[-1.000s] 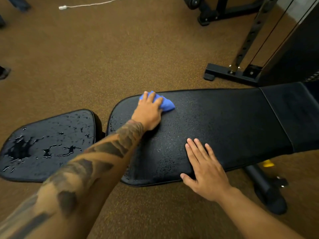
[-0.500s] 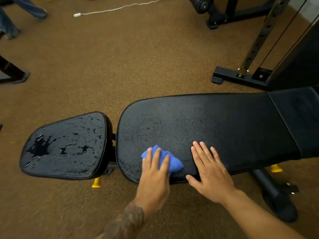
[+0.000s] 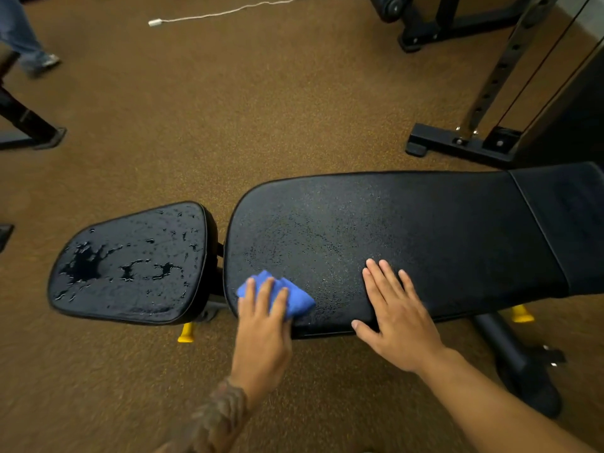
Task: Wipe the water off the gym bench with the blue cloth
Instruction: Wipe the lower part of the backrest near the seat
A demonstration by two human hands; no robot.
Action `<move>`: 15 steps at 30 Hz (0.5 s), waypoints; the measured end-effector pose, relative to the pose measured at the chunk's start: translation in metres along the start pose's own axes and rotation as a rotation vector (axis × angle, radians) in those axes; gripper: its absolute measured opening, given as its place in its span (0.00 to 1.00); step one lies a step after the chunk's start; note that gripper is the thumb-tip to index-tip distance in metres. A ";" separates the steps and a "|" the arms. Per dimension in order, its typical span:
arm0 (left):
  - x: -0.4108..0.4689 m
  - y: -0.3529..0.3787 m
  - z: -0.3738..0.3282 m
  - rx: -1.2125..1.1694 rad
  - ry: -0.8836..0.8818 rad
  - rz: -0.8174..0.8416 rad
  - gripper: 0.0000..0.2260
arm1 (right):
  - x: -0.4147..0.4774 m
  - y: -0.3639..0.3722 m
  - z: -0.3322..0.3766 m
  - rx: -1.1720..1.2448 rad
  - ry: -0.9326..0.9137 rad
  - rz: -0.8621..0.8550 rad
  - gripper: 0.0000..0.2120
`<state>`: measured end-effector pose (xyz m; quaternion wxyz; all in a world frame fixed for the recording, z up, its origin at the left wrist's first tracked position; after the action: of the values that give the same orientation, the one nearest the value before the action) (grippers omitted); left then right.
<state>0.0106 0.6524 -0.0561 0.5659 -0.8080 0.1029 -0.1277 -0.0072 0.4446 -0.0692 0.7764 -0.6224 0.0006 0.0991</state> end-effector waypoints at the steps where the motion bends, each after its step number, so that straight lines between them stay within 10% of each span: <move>1: 0.003 0.007 -0.019 -0.015 0.044 0.014 0.19 | 0.000 0.000 0.000 -0.009 0.000 0.001 0.41; 8: 0.108 0.016 -0.002 -0.014 0.024 0.010 0.19 | 0.000 0.001 0.000 -0.034 -0.011 -0.012 0.41; 15: -0.009 -0.014 0.067 -0.113 -0.281 -0.151 0.18 | -0.001 0.002 0.000 -0.011 -0.002 0.013 0.41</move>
<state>0.0243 0.7193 -0.0654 0.5172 -0.8538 -0.0311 -0.0494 -0.0083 0.4446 -0.0706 0.7722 -0.6267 0.0035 0.1047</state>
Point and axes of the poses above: each hand's wrist, its own x-axis towards the middle knuckle, its own y-axis out of the palm, z = x × y, the point moved 9 cm from there along x, towards the middle knuckle, and after that the axes turned 2 degrees about y, right-handed, at the moved point
